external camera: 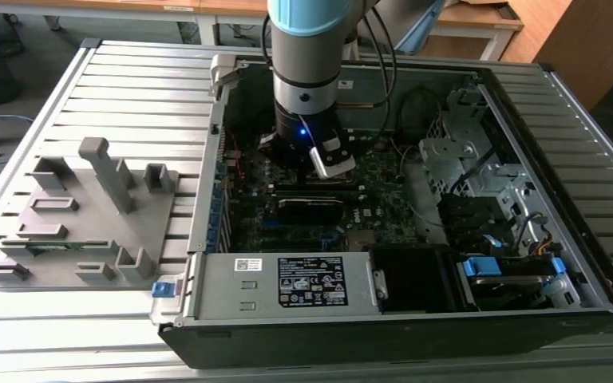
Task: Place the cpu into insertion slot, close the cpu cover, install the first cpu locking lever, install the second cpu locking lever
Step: 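Install the second cpu locking lever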
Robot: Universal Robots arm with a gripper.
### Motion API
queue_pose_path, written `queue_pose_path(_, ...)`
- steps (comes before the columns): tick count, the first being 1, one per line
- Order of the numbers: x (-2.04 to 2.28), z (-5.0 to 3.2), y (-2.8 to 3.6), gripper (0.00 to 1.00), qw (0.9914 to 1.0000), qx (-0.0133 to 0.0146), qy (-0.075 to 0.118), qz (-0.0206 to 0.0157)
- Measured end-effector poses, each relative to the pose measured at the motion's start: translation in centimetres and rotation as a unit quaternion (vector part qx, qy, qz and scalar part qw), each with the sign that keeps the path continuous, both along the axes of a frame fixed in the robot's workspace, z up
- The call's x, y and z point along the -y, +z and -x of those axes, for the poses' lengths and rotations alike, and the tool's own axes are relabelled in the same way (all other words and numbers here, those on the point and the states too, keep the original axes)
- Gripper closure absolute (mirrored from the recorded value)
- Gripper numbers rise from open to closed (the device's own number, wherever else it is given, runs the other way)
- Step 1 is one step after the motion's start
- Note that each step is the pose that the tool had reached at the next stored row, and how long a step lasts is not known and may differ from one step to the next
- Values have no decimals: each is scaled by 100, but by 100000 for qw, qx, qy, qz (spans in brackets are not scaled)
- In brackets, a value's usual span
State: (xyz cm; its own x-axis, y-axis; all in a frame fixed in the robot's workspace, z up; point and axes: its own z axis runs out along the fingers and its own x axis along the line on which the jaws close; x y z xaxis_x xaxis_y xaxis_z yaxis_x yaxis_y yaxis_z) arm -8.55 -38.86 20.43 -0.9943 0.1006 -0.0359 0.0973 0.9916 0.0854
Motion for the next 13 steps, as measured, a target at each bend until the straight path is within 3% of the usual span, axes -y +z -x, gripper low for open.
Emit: queue_pose_path(13, 37, 0, 10, 90, 100000, 2, -9, -70)
